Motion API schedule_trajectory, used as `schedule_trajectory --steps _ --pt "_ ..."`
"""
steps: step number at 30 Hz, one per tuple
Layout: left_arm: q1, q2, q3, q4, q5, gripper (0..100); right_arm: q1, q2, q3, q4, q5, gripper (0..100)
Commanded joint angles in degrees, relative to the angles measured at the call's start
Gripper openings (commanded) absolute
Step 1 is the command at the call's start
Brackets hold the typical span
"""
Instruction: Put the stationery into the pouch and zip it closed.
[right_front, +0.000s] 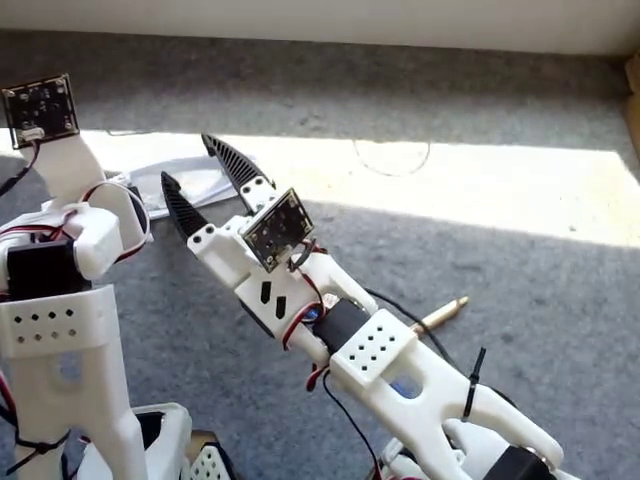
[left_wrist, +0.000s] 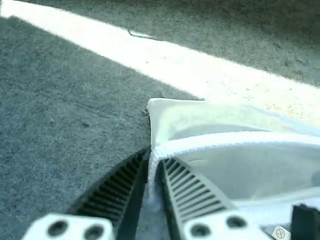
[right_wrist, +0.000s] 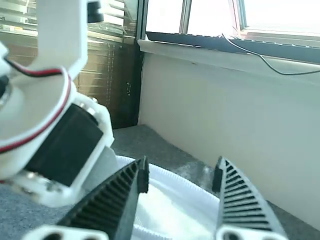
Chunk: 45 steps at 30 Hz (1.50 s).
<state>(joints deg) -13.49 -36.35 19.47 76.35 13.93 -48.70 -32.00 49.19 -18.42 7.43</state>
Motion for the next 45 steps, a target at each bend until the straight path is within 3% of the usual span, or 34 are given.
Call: schedule_trajectory --steps 1,6,14,24,36,45 --pt "-0.9 1.4 0.4 -0.4 -0.4 1 -0.4 -1.0 -0.7 0.3 0.6 19.9" --pt "-0.9 1.4 0.4 -0.4 -0.4 1 -0.1 -1.1 -1.2 0.7 0.6 19.9" --pt "-0.9 1.4 0.4 -0.4 -0.4 1 0.0 -3.6 -5.5 16.2 0.3 19.9" --pt "-0.9 1.5 0.4 -0.5 -0.4 1 4.4 -14.1 -9.2 30.3 0.2 19.9" --pt "-0.9 1.5 0.4 -0.7 -0.4 1 11.1 -21.6 -9.9 54.2 0.2 19.9" --pt "-0.8 1.5 0.7 -0.7 -0.4 1 18.6 -26.1 -10.2 70.0 -21.0 19.8"
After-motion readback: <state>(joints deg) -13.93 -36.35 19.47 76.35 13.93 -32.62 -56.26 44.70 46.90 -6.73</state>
